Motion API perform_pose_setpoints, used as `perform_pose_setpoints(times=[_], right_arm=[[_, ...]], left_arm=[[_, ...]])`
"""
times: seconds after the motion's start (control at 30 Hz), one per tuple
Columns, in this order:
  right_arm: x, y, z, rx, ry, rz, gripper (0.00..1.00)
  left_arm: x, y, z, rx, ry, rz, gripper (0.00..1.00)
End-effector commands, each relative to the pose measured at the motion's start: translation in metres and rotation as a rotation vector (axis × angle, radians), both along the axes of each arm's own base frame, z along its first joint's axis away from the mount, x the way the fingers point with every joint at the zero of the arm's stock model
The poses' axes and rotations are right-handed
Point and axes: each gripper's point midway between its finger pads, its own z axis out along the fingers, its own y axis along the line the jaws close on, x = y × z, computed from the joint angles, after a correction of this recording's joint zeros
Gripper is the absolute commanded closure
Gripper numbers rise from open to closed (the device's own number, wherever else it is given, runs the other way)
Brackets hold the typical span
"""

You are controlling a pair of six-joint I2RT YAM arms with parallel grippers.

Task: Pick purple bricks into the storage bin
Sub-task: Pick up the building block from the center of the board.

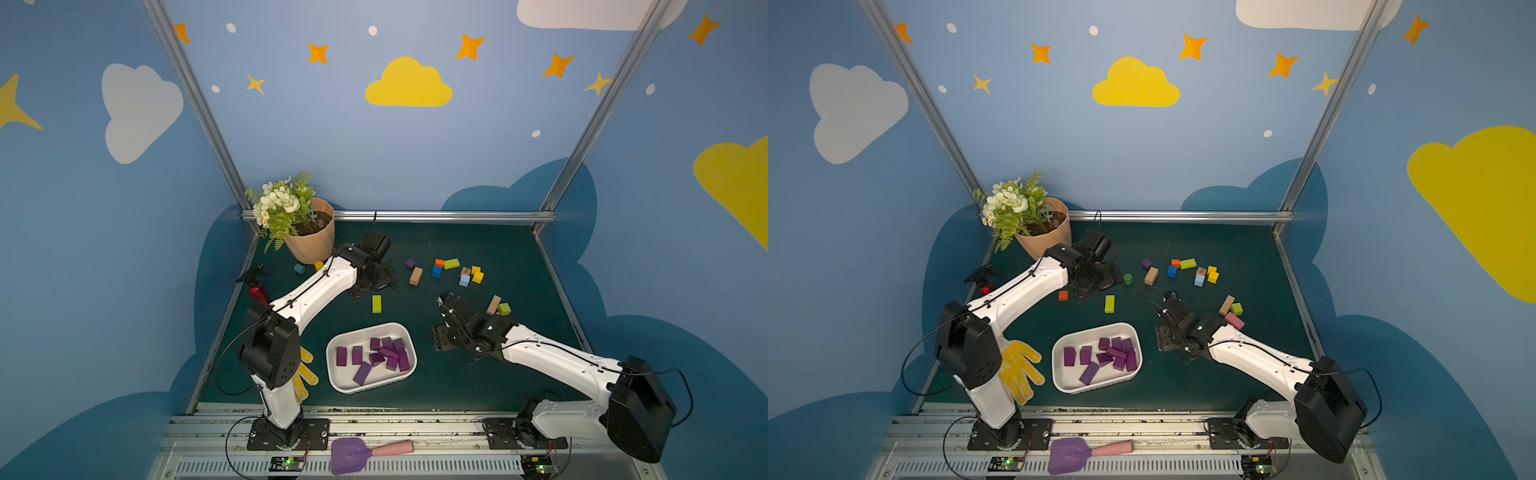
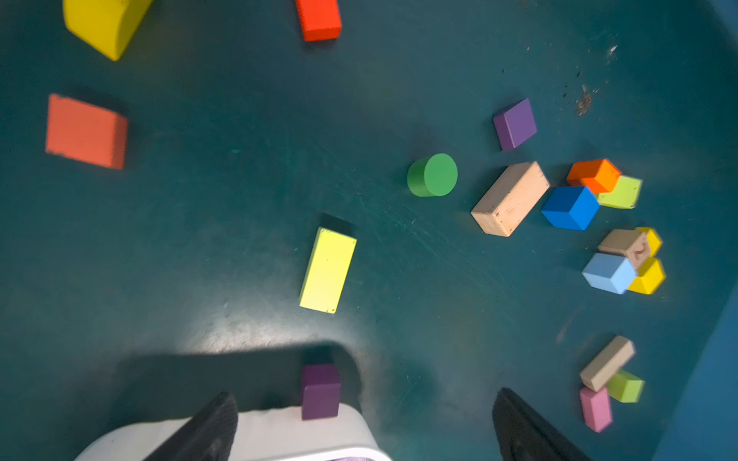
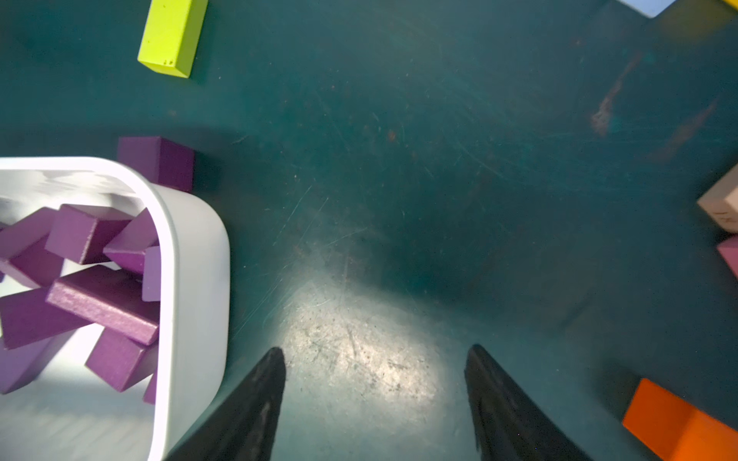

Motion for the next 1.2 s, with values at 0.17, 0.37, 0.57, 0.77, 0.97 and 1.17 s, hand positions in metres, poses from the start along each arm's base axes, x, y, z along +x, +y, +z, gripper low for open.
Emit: perform_pose_setpoints(times=[0.17, 0.37, 0.57, 0.77, 0.97, 1.17], right_arm=[[-0.012, -0.002, -0.01, 0.053, 0.011, 0.024, 0.27], [-0.015, -0.009, -0.003, 0.08, -0.043, 0.034, 0.27], [-0.014, -0.009, 0.015, 0.151, -0.122, 0.041, 0.27], [-0.012, -0.009, 0.028, 0.194, -0.18, 0.055, 0.27], [-0.011, -0.01, 0.033, 0.196, -0.207, 0.062, 0.27], [-0.008, -0.009, 0.04, 0.202, -0.236, 0.069, 0.27]], left_arm=[[0.031, -0.011, -0.011, 0.206, -0.035, -0.185, 0.0], [0.059, -0.029, -0.023, 0.246, -0.076, -0.332, 0.0], [0.084, -0.042, -0.034, 0.306, -0.116, -0.47, 0.0], [0.11, -0.052, -0.048, 0.271, -0.158, -0.575, 0.0], [0.133, -0.053, -0.056, 0.15, -0.177, -0.604, 0.01], [0.145, -0.051, -0.063, 0.12, -0.16, -0.609, 0.01]])
